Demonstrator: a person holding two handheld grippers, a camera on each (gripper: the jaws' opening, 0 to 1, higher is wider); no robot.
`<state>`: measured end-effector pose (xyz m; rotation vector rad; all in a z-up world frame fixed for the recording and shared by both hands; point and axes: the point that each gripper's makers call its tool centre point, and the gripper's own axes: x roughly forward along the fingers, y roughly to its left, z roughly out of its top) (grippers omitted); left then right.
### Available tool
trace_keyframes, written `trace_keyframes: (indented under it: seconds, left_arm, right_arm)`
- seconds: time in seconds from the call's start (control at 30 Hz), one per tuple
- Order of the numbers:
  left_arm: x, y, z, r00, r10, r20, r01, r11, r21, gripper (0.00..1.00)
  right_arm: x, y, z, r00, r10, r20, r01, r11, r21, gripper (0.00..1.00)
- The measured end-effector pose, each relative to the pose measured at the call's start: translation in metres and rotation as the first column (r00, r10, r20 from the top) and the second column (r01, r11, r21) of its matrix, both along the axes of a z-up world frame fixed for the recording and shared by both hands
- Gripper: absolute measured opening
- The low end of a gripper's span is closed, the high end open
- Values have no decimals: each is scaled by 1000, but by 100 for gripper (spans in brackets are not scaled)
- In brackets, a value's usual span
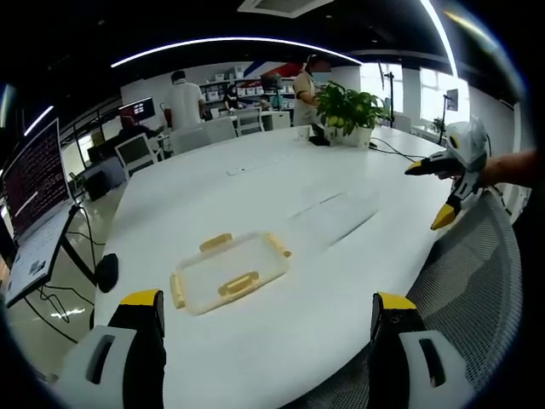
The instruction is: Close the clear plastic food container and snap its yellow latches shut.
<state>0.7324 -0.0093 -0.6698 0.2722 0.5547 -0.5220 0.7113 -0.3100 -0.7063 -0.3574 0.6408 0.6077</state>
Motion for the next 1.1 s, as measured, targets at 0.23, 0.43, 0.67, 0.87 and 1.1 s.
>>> trace_keyframes:
  seconds: [0.23,0.43,0.67,0.87,1.1]
  left_arm:
    - [1,2,1,1000,-6,-6,6,1000,5,99]
    - [2,4,2,1000,-8,-7,8,1000,6,99]
    - [4,5,3,1000,-20,-14,20,1000,5,99]
    - [7,8,2,999,-32,-23,32,999,11,99]
    - [12,10,2,999,-40,-24,40,999,9,99]
  right_arm:
    - [0,0,0,1000,8,-11,-8,1000,-6,97]
    - [1,0,4,1000,21,-15,-21,1000,-9,98]
    - [5,-1,8,999,36,-20,-36,999,-20,98]
    - [6,0,10,998,52,-37,-53,998,-23,99]
    - [10,7,12,996,73,-55,-74,997,-16,99]
